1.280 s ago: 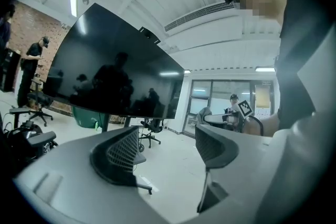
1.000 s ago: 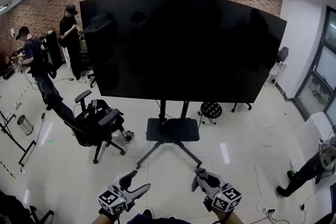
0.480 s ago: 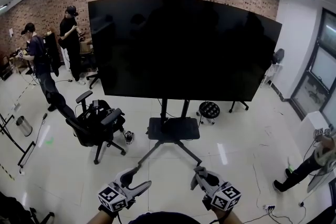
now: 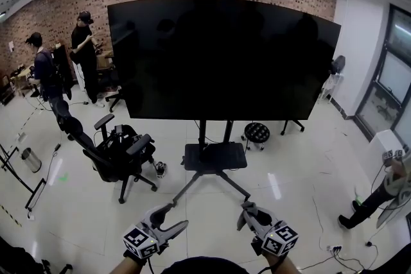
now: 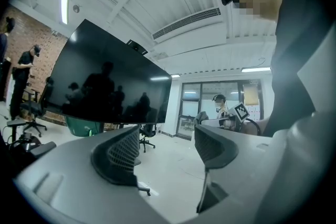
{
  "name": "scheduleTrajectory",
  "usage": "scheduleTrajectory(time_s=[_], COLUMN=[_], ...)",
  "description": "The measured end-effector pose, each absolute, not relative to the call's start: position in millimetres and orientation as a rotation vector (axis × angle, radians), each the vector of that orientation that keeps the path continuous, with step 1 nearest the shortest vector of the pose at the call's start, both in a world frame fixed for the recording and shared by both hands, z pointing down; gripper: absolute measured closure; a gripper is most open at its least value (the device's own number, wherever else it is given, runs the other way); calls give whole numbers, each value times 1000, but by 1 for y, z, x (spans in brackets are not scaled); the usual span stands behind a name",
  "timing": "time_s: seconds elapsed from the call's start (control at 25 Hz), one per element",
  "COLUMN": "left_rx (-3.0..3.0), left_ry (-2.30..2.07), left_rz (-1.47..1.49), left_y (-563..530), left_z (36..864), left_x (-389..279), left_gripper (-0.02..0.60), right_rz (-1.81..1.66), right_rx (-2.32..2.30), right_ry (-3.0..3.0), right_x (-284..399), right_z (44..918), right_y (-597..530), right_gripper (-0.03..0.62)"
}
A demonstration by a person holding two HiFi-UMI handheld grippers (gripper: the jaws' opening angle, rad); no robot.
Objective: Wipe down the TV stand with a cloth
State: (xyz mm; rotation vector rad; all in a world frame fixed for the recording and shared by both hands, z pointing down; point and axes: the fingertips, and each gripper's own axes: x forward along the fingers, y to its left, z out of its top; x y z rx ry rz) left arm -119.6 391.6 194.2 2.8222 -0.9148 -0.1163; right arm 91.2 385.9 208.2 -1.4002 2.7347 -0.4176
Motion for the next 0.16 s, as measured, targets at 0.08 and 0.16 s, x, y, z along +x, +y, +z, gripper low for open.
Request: scheduleTrajectory(time_s=[0.08, 0.16], left_rx=[2822, 2827], left_ry=[-925, -935], left_rz=[-103, -96], left_y=[389, 387], left_z=[195, 196], left_x=[-124, -129], left_gripper=[229, 229], right_rz=[-416, -413], right_rx=[-1394, -1388], right_ry=[2737, 2739], right_x=[88, 85], right_z=[207, 204], right_y=[385, 384], right_gripper=[537, 537])
